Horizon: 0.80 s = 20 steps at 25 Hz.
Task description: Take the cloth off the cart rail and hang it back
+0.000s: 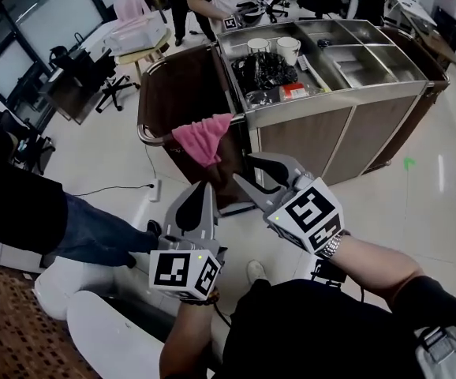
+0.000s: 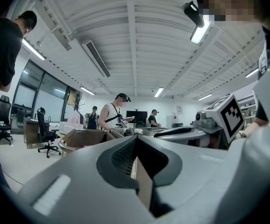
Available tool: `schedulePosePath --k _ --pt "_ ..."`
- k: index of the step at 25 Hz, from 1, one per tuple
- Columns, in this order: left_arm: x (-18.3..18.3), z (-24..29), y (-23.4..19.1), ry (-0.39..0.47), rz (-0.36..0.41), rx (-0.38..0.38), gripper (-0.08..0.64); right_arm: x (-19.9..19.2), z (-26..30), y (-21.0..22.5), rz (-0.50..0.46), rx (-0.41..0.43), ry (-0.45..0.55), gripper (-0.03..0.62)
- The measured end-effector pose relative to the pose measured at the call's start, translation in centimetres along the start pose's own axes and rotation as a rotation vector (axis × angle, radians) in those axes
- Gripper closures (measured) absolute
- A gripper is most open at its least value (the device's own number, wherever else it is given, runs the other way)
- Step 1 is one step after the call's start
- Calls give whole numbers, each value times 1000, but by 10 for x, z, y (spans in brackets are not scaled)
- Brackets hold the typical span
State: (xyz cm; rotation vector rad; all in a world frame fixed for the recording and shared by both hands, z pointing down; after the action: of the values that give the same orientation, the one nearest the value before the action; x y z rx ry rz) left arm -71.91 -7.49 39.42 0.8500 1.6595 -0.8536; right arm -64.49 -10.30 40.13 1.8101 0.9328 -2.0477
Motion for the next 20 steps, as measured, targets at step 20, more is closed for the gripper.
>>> schedulePosePath --k 20 --pt "-52 87 -146 -43 -58 -94 557 -131 175 70 -123 -132 -334 422"
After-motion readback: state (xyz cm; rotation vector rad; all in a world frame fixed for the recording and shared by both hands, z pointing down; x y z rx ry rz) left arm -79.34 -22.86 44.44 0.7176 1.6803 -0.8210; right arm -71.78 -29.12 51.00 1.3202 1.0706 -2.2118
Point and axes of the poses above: the fingertips, and each gripper's own axes: z forward along the fingers, y to its right, x out of its top, the point moved 2 cm from there along -z, backward along the fingers, and after that the axes turned 7 degrees about -z, right-handed, at the moved point
